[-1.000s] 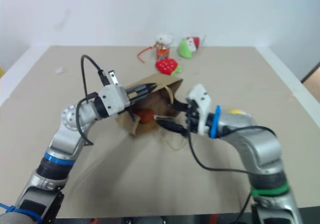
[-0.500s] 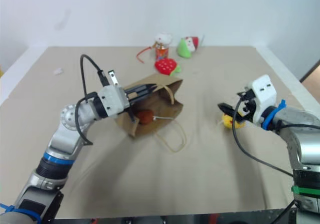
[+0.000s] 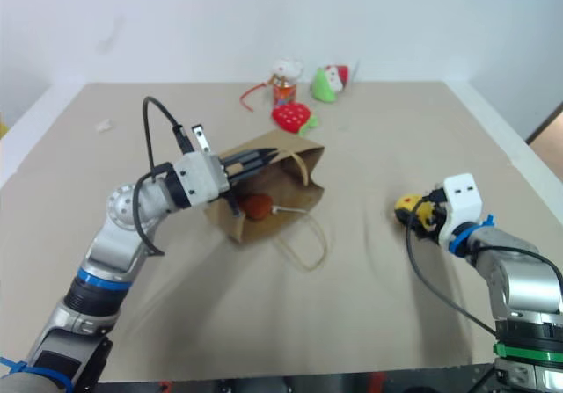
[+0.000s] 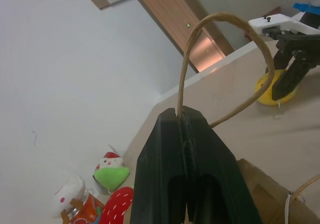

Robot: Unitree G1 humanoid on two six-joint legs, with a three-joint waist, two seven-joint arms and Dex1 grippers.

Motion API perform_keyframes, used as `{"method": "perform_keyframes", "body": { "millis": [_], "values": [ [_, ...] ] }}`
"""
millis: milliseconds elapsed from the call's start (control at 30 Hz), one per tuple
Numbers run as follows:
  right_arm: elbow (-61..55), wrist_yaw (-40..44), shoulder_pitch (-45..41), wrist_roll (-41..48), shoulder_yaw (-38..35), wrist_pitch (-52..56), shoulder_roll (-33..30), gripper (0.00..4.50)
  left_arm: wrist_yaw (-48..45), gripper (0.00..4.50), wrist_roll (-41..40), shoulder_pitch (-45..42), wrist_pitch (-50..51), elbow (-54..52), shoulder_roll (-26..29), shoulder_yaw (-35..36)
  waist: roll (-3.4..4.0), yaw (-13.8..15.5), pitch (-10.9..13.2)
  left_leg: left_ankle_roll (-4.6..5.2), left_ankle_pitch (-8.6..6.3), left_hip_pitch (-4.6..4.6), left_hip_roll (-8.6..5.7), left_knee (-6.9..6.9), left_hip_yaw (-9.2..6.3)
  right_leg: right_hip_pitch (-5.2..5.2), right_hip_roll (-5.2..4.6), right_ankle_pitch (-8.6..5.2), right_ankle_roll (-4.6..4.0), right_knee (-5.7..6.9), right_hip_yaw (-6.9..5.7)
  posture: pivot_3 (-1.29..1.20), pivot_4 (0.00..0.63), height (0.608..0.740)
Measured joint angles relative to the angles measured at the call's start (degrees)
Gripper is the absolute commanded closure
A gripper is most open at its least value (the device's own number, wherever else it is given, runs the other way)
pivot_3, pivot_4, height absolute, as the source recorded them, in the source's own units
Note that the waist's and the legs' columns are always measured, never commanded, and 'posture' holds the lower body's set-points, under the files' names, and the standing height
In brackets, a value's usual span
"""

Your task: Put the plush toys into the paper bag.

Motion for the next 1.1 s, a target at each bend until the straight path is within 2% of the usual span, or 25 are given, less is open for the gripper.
{"method": "perform_keyframes", "body": {
  "millis": [67, 100, 300, 333, 367, 433, 500, 633, 833, 967, 1067, 1100],
  "values": [
    [0.0, 0.0, 0.0, -0.2, 0.0, -0.3, 0.0, 3.39, 0.0, 4.50, 0.0, 0.0, 0.0, 0.0, 0.0, 0.0, 0.00, 0.0, 0.0, 0.00, 0.00, 0.00, 0.00, 0.00, 0.00, 0.00, 0.00, 0.00, 0.00, 0.00, 0.00, 0.00, 0.150, 0.740],
    [0.1, 0.1, 0.0, -0.4, 0.1, -0.5, 0.0, 3.51, 0.0, 4.50, 0.0, 0.0, 0.0, 0.0, 0.0, 0.0, 0.00, 0.0, 0.0, 0.00, 0.00, 0.00, 0.00, 0.00, 0.00, 0.00, 0.00, 0.00, 0.00, 0.00, 0.00, 0.00, 0.150, 0.740],
    [0.0, 4.6, -0.3, -1.6, 3.2, -2.6, -2.3, 3.51, 0.1, 4.50, 0.1, -0.1, 0.0, 0.0, -0.2, 0.0, 0.00, 0.0, 0.0, 0.00, 0.00, 0.01, 0.02, 0.00, -0.01, -0.01, 0.03, 0.00, 0.00, 0.00, 0.00, 0.00, 0.150, 0.740],
    [-3.1, 8.7, -2.4, 2.0, 4.7, 0.1, -2.2, 3.51, 0.1, 4.50, 0.1, -0.1, 0.0, 0.1, -0.1, 0.0, 0.02, -0.4, 0.0, 0.00, 0.00, 0.02, 0.08, -0.02, 0.11, -0.08, 0.10, 0.05, 0.01, 0.02, 0.13, 0.00, 0.150, 0.740],
    [-4.3, 9.5, -2.9, 3.2, 5.1, 0.7, -2.1, 3.51, 0.1, 4.50, 0.1, -0.2, 0.0, 0.2, -0.2, -0.1, 0.02, -0.5, 0.0, 0.00, 0.00, 0.02, 0.09, -0.02, 0.11, -0.08, 0.12, 0.05, 0.00, 0.02, 0.13, 0.00, 0.150, 0.740],
    [-14.4, 13.8, -6.5, 12.3, 5.9, 6.1, -0.1, 3.51, 0.1, 4.50, 0.1, -0.6, -0.1, 0.2, -0.3, -0.1, 0.02, -0.6, 0.0, 0.00, 0.00, 0.01, 0.15, -0.03, -0.06, -0.05, 0.19, 0.02, -0.05, 0.02, 0.09, 0.00, 0.150, 0.740],
    [-21.0, 15.2, -7.5, 17.7, 8.9, 9.8, 2.0, 3.51, 0.1, 4.50, 0.1, -0.6, -0.1, 0.2, -0.3, -0.1, 0.02, -0.5, 0.0, 0.00, 0.00, -0.02, 0.16, -0.04, -0.15, -0.04, 0.19, -0.01, -0.10, 0.02, 0.01, 0.00, 0.150, 0.740],
    [-23.7, 13.4, -9.4, 20.0, 13.1, 12.9, 6.3, 3.51, 0.3, 4.50, 0.5, -0.6, -0.7, 0.3, -0.3, -0.1, 0.02, -0.3, 0.0, 0.00, 0.00, -0.12, 0.10, -0.04, -0.07, -0.11, 0.09, -0.02, -0.10, 0.02, -0.01, 0.00, 0.150, 0.740],
    [-20.5, 9.5, -15.7, 16.0, 18.8, 9.9, 12.2, 3.51, 1.0, 4.50, 0.9, -0.8, -0.8, 0.8, -0.5, 0.0, 0.01, -0.4, 0.0, 0.00, 0.00, -0.11, 0.06, 0.03, 0.10, -0.13, 0.03, 0.05, 0.01, 0.00, 0.06, 0.00, 0.150, 0.740],
    [-9.5, 7.0, -20.3, 4.7, 25.3, -1.4, 16.4, 3.51, 1.1, 4.50, 1.2, -0.9, -0.9, 0.7, -0.9, -0.2, 0.01, -0.4, 0.0, 0.02, 0.01, -0.12, 0.08, 0.01, 0.10, -0.15, 0.06, 0.04, -0.01, 0.00, 0.04, 0.00, 0.150, 0.740],
    [-5.8, 6.5, -20.6, 1.5, 26.7, -5.6, 17.7, 3.51, 1.1, 4.50, 1.3, -0.9, -0.9, 0.7, -1.1, -0.2, 0.01, -0.3, 0.0, 0.02, 0.00, -0.15, 0.07, -0.03, 0.09, -0.17, 0.05, 0.01, -0.05, 0.00, 0.04, 0.00, 0.150, 0.740],
    [-4.4, 6.4, -20.6, 0.5, 27.2, -7.0, 18.2, 3.25, 1.1, 4.50, 1.3, -0.9, -0.9, 0.7, -1.1, -0.2, 0.01, -0.3, 0.0, 0.04, -0.01, -0.16, 0.07, -0.05, 0.11, -0.18, 0.05, 0.00, -0.06, 0.00, 0.05, 0.00, 0.150, 0.740]
  ]
}}
